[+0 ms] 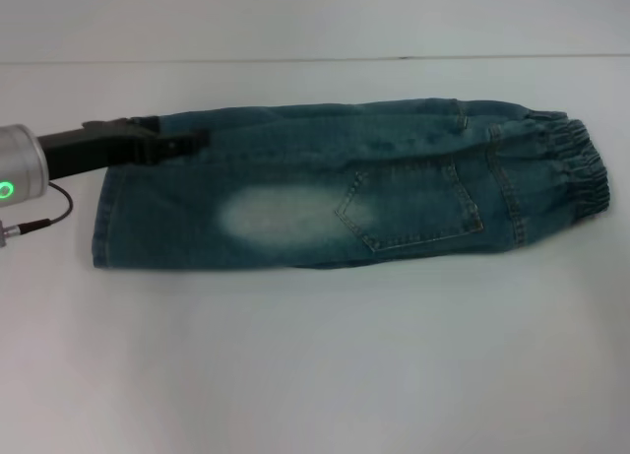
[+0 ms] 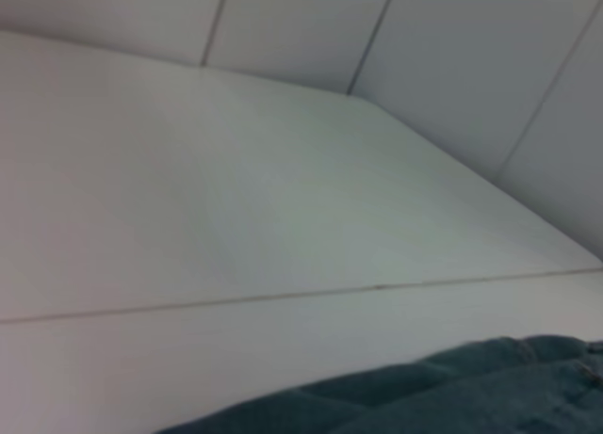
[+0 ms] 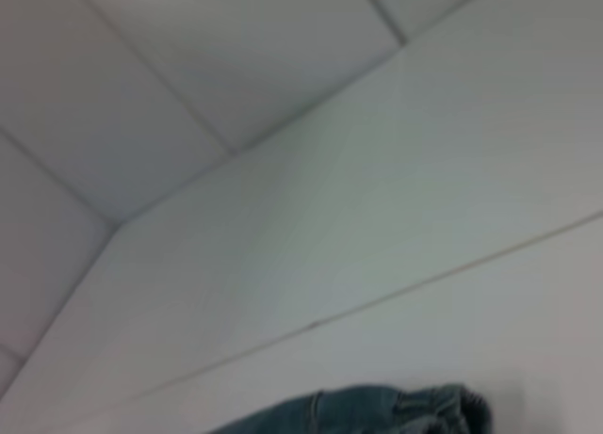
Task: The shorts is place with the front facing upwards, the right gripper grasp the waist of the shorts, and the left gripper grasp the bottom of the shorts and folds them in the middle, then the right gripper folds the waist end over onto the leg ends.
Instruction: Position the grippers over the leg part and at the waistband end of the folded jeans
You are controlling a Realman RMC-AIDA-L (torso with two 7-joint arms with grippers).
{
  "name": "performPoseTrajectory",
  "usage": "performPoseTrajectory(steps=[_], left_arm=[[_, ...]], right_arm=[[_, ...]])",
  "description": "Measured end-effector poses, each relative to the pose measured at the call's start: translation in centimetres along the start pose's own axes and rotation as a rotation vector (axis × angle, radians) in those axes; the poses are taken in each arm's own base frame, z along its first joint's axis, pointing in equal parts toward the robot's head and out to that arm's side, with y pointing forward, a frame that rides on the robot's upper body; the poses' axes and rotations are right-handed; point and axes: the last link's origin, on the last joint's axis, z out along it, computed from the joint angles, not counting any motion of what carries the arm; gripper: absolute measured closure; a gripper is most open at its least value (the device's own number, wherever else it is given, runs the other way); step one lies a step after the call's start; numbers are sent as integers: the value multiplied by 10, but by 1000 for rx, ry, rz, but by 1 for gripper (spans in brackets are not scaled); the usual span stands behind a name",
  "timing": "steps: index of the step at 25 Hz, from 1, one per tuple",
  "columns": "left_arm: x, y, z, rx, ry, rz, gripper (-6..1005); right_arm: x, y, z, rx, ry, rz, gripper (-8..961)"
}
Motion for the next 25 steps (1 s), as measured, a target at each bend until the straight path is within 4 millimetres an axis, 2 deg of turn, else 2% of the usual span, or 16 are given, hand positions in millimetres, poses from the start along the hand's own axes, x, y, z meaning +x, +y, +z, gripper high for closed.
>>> performPoseTrajectory(steps=[3,7,8,13,18,25], left_arm=[[-1,5,5,-16,-19,8,187],[-3,16,15,-60,-71,54,92],[-5,22,21,-80,-109,100,93],[-5,28,29,-79,-141,181,100],[-6,29,39,-44,-121,249,107],[-19,28,57,35,-21,298,322]], right_arm=[[-12,4,-3,-23,104,6,114],[-25,13,8,-17,191,-6,117],[-27,16,13,-15,208,-14,117],[-31,29,35,4,293,-54,118],[-31,30,43,33,305,-57,117],[-36,26,37,69,298,-39,117]])
